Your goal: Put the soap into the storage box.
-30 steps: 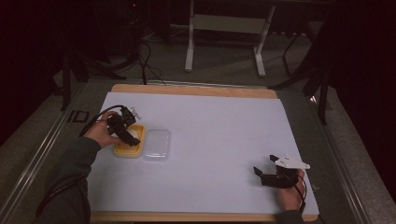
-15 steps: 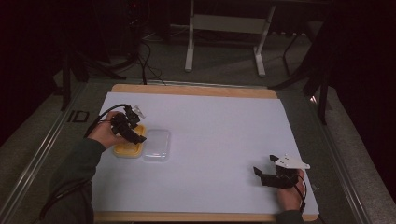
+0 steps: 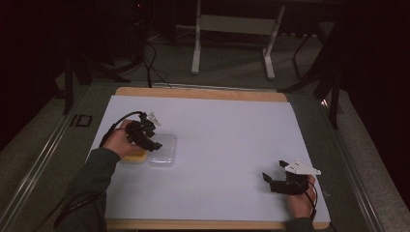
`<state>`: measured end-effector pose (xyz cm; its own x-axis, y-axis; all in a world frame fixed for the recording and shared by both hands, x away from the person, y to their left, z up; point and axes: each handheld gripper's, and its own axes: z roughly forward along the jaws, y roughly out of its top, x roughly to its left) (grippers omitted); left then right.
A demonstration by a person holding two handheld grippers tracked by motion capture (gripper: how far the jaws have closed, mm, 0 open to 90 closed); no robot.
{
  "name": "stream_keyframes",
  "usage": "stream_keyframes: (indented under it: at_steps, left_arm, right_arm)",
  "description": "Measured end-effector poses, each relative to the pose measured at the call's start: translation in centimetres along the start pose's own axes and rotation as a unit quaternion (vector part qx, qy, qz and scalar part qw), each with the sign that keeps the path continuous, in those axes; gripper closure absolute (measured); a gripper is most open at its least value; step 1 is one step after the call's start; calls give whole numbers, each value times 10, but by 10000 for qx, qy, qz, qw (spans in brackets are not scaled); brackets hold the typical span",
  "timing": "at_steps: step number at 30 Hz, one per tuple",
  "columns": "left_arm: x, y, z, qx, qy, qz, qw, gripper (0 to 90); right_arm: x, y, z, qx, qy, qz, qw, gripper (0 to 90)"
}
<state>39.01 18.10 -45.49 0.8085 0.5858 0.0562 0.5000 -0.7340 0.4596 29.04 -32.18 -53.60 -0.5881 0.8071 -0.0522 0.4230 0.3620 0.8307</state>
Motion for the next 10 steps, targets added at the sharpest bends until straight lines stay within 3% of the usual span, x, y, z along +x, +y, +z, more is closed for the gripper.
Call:
stream_keyframes:
  at_steps: [7, 10]
  left_arm:
    - [-17, 4, 8, -281, -75, 49, 9996, 395]
    - [-27, 2, 11, -344, 39, 132, 9993, 387]
  right_arm:
    - [0, 0, 0, 2, -6, -1, 10000, 142]
    - [0, 0, 0, 12, -25, 2, 10000, 142]
